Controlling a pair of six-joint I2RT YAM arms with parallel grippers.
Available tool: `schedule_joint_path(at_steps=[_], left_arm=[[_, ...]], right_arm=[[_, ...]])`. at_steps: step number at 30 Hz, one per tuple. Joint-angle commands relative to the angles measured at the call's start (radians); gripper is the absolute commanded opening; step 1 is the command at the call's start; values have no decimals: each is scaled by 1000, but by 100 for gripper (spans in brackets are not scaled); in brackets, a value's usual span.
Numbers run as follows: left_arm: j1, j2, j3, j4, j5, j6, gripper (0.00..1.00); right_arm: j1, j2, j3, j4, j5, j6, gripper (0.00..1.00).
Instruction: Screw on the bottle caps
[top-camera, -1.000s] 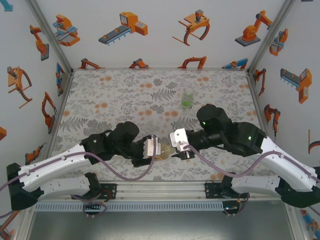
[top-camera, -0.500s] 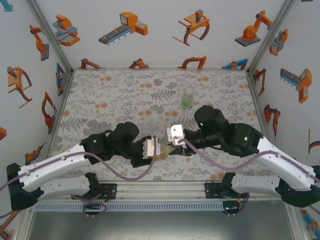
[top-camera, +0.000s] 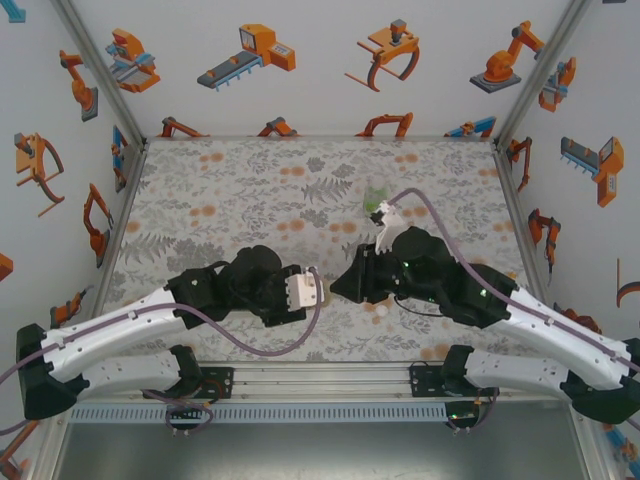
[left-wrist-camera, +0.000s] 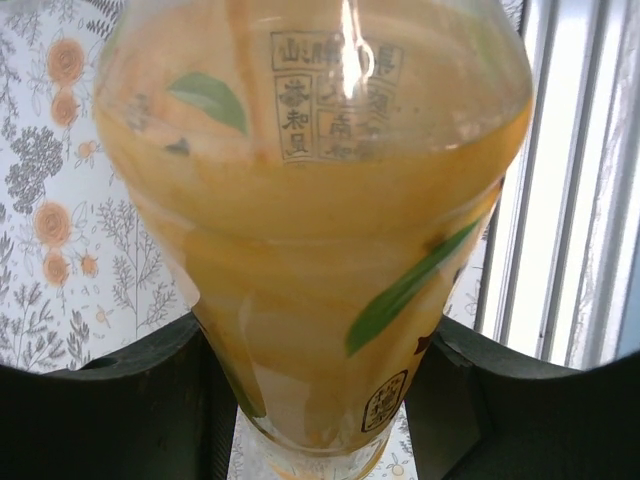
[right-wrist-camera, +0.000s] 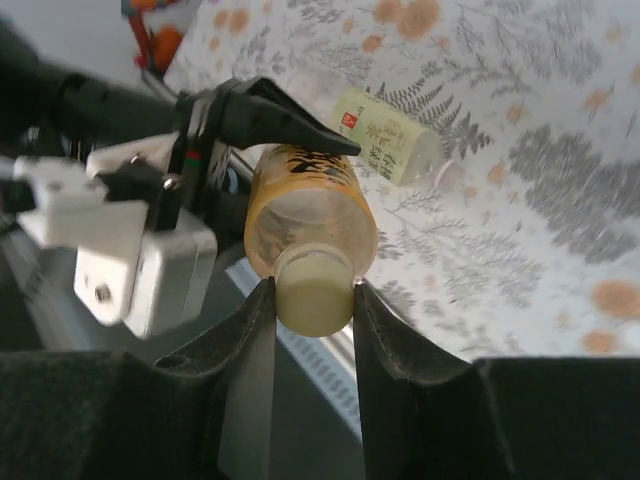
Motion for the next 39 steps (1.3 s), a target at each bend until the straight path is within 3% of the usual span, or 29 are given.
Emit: schedule_joint_path(at_steps=[1,4,8,13,17,25,33,39], left_arm=[[-6,-6,39,58,5,26,0],[-7,-16,33,78,-1,26,0],[-6,-15,28,91,5,28,0],[-7,2,37,84,29,28,0],[-7,7,37,87,44,24,0],[-7,-15,38,59,95,33,0],[-8,-35,39,38,185,48,0],[-8,-33,50,24,200,45,0]], right_arm=[[1,-29,-45,57,129,365,0],[1,-24,-38,52,119,378,0],[0,-11,-22,52,99,322,13],[1,11,49,66,48,123,44],[-1,-4,104,48,30,-84,56],[-1,-67,166,46,-2,-559,53],[-1,-66,213,-63,-386,-1120,44],[2,-6,278,-225,-568,-1441,49]])
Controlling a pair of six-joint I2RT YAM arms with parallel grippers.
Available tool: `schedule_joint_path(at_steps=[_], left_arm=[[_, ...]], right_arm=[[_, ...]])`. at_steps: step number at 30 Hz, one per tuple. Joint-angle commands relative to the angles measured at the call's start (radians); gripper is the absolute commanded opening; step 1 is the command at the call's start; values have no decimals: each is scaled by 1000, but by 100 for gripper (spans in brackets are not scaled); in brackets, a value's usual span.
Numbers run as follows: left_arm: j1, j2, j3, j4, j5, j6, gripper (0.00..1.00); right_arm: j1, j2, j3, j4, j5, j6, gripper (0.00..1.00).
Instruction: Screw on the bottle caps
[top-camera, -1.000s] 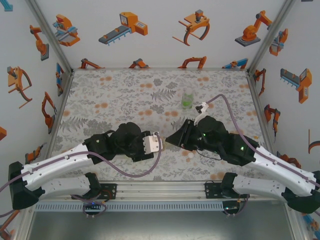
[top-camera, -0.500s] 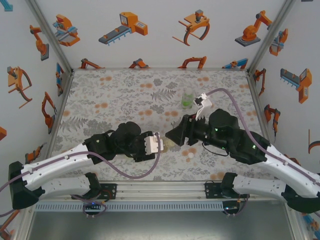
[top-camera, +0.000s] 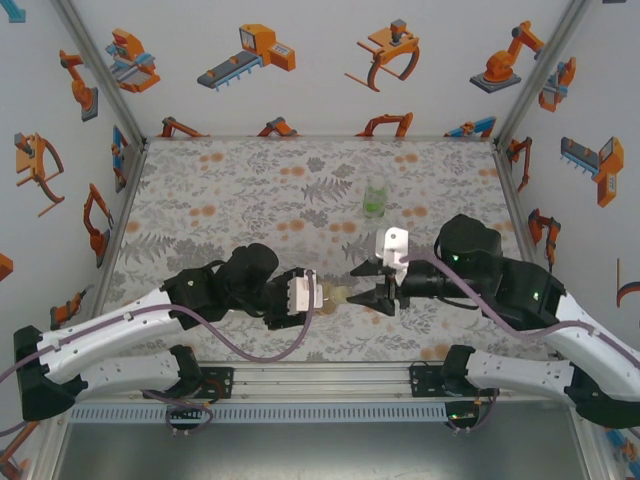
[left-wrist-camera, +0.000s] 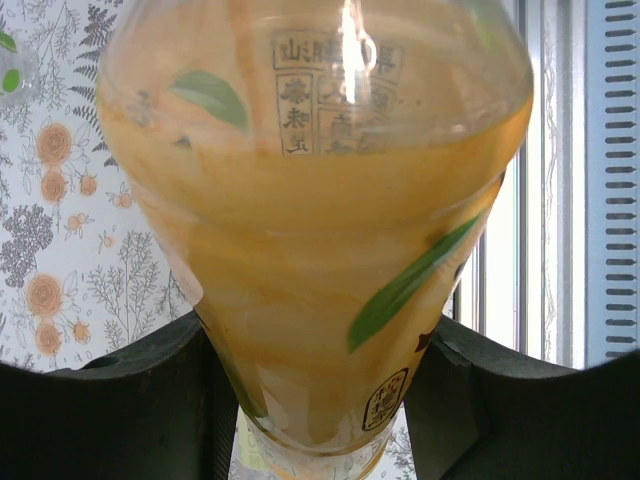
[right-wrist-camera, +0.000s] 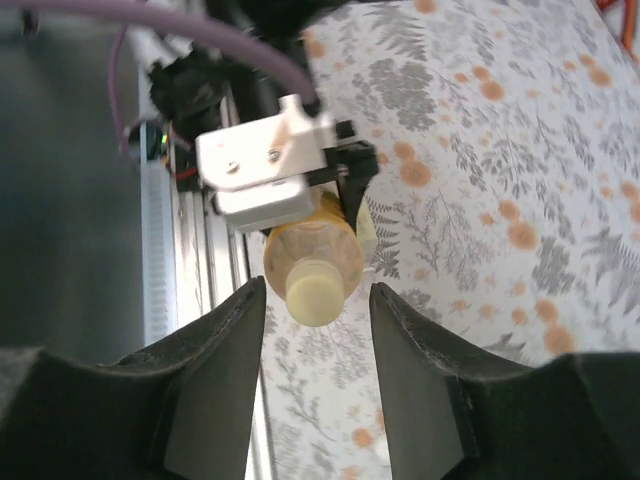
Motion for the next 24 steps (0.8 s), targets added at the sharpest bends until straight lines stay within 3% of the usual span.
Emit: schedule_joint_path(at_steps=[1,15,24], left_arm=[[-5,-15,36,-14,42,13,0],[-5,-37,31,-13,62,-1,0],[-5,-50,19,0,72,-7,0]], right_arm=[[5,21,21,-93,-137,-271,49],[21,45,-57,-16,-70,-305,47],[25,60,-71,27,-61,-302,39]])
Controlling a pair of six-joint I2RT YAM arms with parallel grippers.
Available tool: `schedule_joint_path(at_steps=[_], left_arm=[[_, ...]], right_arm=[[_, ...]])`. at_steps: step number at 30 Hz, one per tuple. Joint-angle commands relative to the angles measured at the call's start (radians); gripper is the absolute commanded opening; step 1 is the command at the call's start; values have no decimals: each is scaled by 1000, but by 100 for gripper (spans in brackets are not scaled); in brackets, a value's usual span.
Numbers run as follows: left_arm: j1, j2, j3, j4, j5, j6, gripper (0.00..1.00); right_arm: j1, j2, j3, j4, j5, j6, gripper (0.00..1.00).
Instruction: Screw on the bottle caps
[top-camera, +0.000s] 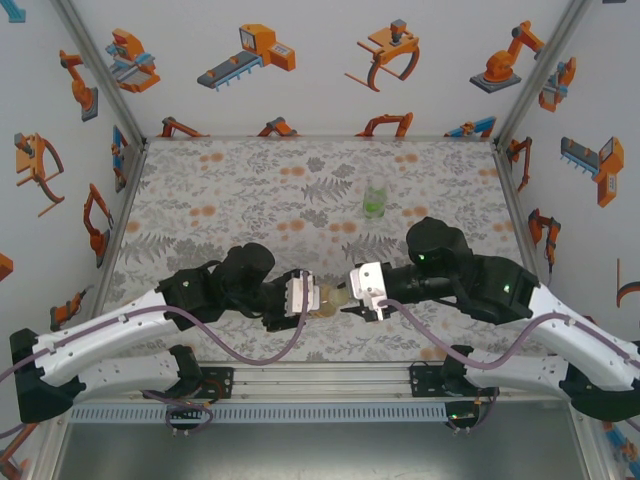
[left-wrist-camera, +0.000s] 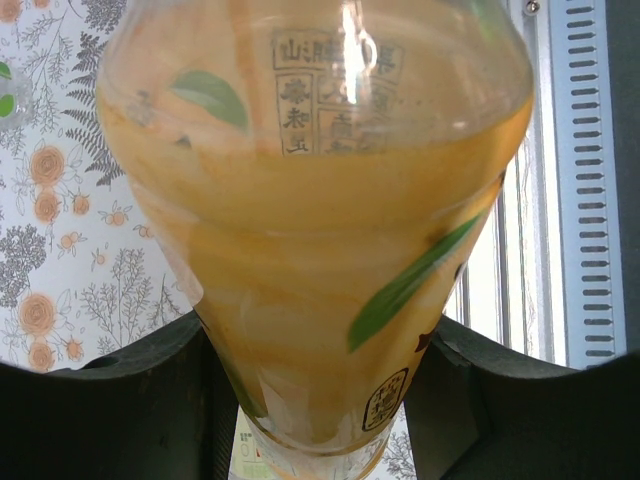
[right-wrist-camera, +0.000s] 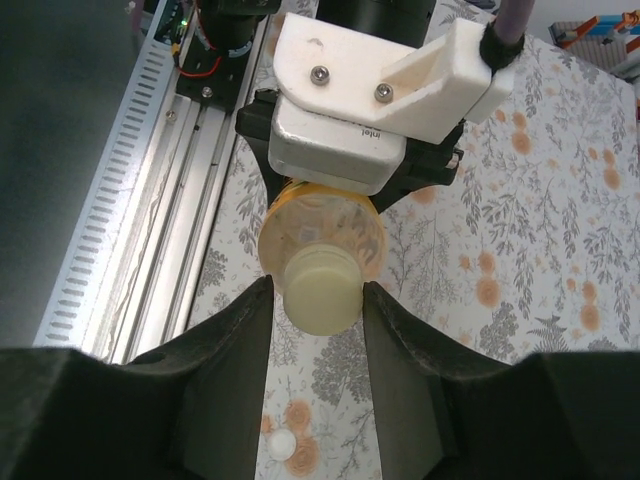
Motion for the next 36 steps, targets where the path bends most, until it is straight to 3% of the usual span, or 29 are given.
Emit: schedule_joint_path(at_steps=[1,7,11,14,18,22,26,29,34,36], left_arm=[[-5,-29,15,6,29,-8,0],[-6,-44,8,14,22,-10,0],[-5,-44,4,28,-16,-20,0],[-5,-49,-13,67,-60,-30,0],[-4,-46,-32,121,-117,-33,0],[-3,-26,-39,148,-179,-27,0],[-3,-15,-48,171,-211,-22,0],[-4,-12,-49,181,-206,-17,0],[-3,-14,-49,177,-196,-7,0],[-3,-18,-48,171,-196,-6,0]], right_arm=[[12,8,-8,27,14,-16,38],[15,9,-12,32,22,15,20],[15,2,-48,104,82,195,11],[15,6,-78,159,157,439,0],[14,36,-100,212,337,905,0],[15,67,-107,125,554,1431,0],[15,53,-195,130,617,1820,0],[15,59,-234,181,615,1888,0],[15,84,-188,161,613,1857,0],[15,79,-170,154,625,1806,7]])
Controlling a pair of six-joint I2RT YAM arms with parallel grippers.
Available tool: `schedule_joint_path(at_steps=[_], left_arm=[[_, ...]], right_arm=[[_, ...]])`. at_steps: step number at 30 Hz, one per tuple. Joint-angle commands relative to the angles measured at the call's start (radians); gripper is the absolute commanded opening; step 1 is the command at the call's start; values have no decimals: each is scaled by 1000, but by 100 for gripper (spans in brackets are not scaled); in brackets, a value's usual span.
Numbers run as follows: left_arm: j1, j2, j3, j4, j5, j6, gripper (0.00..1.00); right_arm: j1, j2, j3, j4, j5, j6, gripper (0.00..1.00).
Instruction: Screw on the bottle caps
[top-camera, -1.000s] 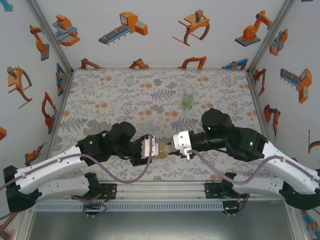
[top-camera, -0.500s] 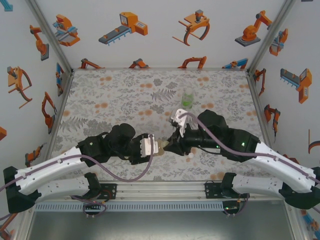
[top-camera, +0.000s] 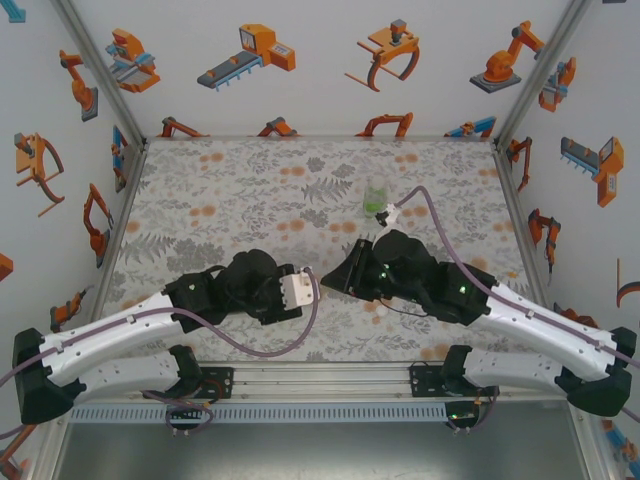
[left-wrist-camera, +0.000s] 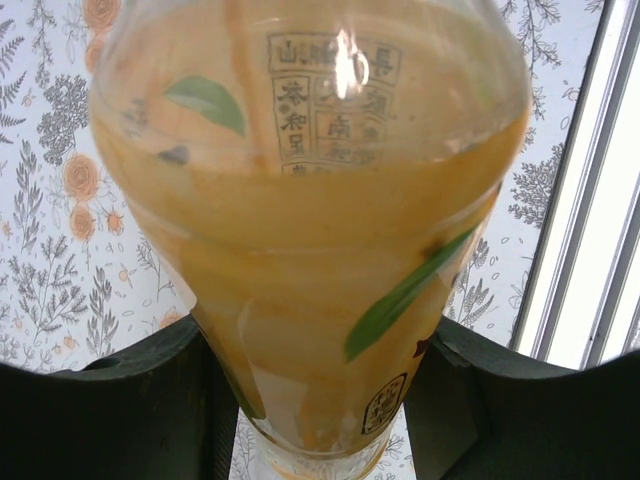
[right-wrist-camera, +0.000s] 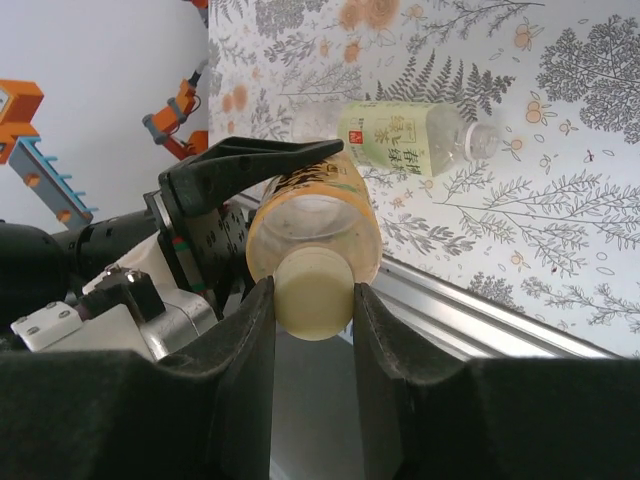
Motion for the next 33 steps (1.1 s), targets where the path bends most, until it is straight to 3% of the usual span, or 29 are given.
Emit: schedule_joint_path(at_steps=[1,6,9,19,27,30,33], left_arm=[[-18,-22,33,168,90,23,0],[-18,-35,25,171,94,15,0],[-18,-29,26,174,97,16,0],[-19,-17,52,132,180,22,0],[-18,-18,55,108,285,24,0],[-18,-12,58,97,299,25,0],[-19,-6,65,83,305,22,0]], right_arm=[[5,25,33,1,38,2,13],[5,-11,95,28,57,-223,47],[5,-12,151,24,6,-401,57],[5,-29,284,-130,-36,-924,53],[5,-6,339,-225,-424,-1468,50],[5,27,380,-289,-528,-1581,50],[5,52,391,-300,-556,-1622,51]])
